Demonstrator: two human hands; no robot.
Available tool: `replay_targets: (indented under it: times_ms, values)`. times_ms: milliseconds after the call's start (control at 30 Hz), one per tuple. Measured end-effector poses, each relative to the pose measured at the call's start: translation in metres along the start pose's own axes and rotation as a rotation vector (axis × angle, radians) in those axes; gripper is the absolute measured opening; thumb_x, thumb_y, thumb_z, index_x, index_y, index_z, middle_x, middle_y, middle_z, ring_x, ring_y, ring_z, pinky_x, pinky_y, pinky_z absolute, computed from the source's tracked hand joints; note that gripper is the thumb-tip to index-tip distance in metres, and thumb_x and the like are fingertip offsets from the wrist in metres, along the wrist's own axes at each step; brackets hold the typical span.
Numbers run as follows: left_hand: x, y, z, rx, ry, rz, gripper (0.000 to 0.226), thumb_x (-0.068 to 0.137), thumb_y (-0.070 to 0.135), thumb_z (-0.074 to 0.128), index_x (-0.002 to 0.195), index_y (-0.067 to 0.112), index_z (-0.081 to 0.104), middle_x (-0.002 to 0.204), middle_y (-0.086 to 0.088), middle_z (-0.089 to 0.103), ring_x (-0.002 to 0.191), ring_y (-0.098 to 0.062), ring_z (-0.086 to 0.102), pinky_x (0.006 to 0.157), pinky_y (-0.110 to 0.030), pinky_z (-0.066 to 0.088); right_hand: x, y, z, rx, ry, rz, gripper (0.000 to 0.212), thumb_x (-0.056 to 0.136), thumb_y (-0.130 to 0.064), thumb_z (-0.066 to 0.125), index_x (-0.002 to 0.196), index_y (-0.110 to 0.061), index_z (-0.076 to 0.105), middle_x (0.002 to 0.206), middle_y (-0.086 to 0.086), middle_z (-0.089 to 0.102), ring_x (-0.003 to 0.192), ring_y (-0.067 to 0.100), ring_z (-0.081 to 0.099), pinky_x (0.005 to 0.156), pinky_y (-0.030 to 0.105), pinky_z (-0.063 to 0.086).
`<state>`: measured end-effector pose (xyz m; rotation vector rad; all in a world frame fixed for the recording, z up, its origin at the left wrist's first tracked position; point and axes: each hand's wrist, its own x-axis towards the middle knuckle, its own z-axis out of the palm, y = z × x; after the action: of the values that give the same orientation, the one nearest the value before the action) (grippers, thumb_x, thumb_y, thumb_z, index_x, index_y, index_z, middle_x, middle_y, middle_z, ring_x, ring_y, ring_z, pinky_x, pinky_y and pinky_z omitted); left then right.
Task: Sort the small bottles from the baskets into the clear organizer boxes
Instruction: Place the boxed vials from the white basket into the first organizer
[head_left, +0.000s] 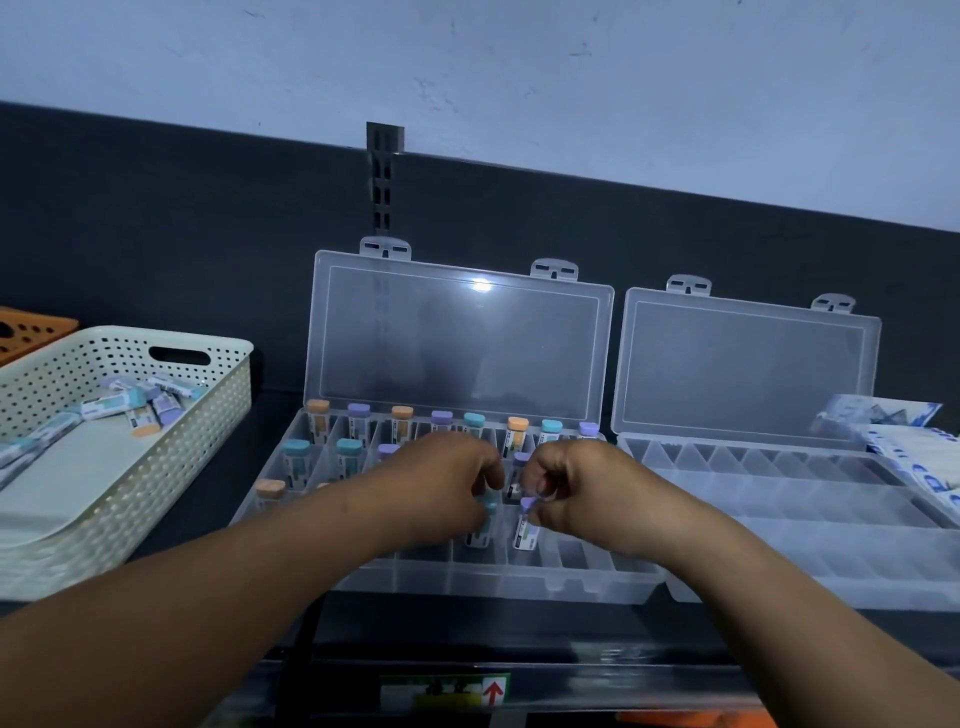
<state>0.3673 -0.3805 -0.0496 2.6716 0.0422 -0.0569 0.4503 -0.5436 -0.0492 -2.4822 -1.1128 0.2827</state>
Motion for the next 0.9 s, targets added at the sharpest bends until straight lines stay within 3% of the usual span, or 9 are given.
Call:
replay_targets:
  times_ms: [133, 233, 333, 467, 600, 700, 900]
  values:
    - [-0.002, -0.003, -0.004, -0.019, 0.022, 0.008, 0.040, 0.082, 0.014, 0.067, 0.120, 0.025, 0.060, 0.100, 0.010, 0.059, 0.092, -0.008, 0.058, 0.082, -0.025, 0.051, 0.000, -0.008, -0.011, -0.044, 0.050, -0.023, 0.013, 0.080, -0.023, 0.073, 0.086, -0.021, 0.062, 0.081, -0.007, 0.058, 0.075, 0.011, 0.056, 0.067, 0.021, 0.043]
    - [-0.007, -0.005, -0.013, -0.038, 0.106, 0.031, 0.033, 0.082, 0.018, 0.067, 0.114, 0.027, 0.061, 0.098, 0.012, 0.059, 0.089, -0.006, 0.057, 0.079, -0.026, 0.051, 0.001, -0.021, -0.017, -0.067, 0.080, -0.039, 0.011, 0.082, -0.025, 0.070, 0.087, -0.023, 0.059, 0.080, -0.008, 0.056, 0.076, 0.014, 0.056, 0.070, 0.031, 0.049]
    - [-0.014, -0.014, -0.030, -0.002, 0.214, 0.041, 0.030, 0.083, 0.023, 0.067, 0.112, 0.028, 0.061, 0.101, 0.012, 0.057, 0.093, -0.007, 0.055, 0.078, -0.023, 0.046, 0.007, -0.036, -0.020, -0.139, 0.120, -0.078, 0.017, 0.085, -0.032, 0.068, 0.100, -0.028, 0.062, 0.095, -0.009, 0.056, 0.087, 0.013, 0.057, 0.080, 0.035, 0.051]
    - [-0.030, -0.041, -0.060, 0.158, 0.343, 0.042, 0.037, 0.085, 0.028, 0.066, 0.121, 0.027, 0.057, 0.113, 0.010, 0.055, 0.106, -0.010, 0.052, 0.082, -0.023, 0.039, 0.025, -0.063, -0.022, -0.271, 0.163, -0.171, 0.045, 0.088, -0.034, 0.064, 0.131, -0.028, 0.054, 0.123, -0.003, 0.054, 0.115, 0.018, 0.053, 0.098, 0.032, 0.044]
    - [-0.054, -0.080, -0.094, 0.295, 0.433, -0.080, 0.059, 0.086, 0.035, 0.065, 0.140, 0.027, 0.041, 0.141, 0.004, 0.045, 0.128, -0.016, 0.042, 0.106, -0.033, 0.037, 0.053, -0.101, -0.017, -0.359, 0.155, -0.263, 0.067, 0.092, -0.038, 0.059, 0.150, -0.023, 0.030, 0.155, -0.001, 0.031, 0.142, 0.018, 0.028, 0.117, 0.029, 0.023]
    - [-0.073, -0.112, -0.115, 0.290, 0.440, -0.188, 0.066, 0.086, 0.035, 0.066, 0.143, 0.026, 0.036, 0.147, 0.002, 0.040, 0.133, -0.018, 0.038, 0.108, -0.034, 0.034, 0.077, -0.131, -0.008, -0.374, 0.112, -0.313, 0.074, 0.092, -0.042, 0.057, 0.153, -0.025, 0.020, 0.161, -0.001, 0.017, 0.147, 0.017, 0.016, 0.120, 0.034, 0.016]
    - [-0.111, -0.184, -0.139, 0.306, 0.390, -0.368, 0.068, 0.088, 0.036, 0.062, 0.147, 0.021, 0.031, 0.151, 0.000, 0.035, 0.135, -0.019, 0.037, 0.109, -0.032, 0.031, 0.118, -0.194, 0.020, -0.376, 0.056, -0.422, 0.074, 0.093, -0.041, 0.057, 0.153, -0.022, 0.018, 0.161, 0.000, 0.017, 0.147, 0.015, 0.016, 0.117, 0.029, 0.015]
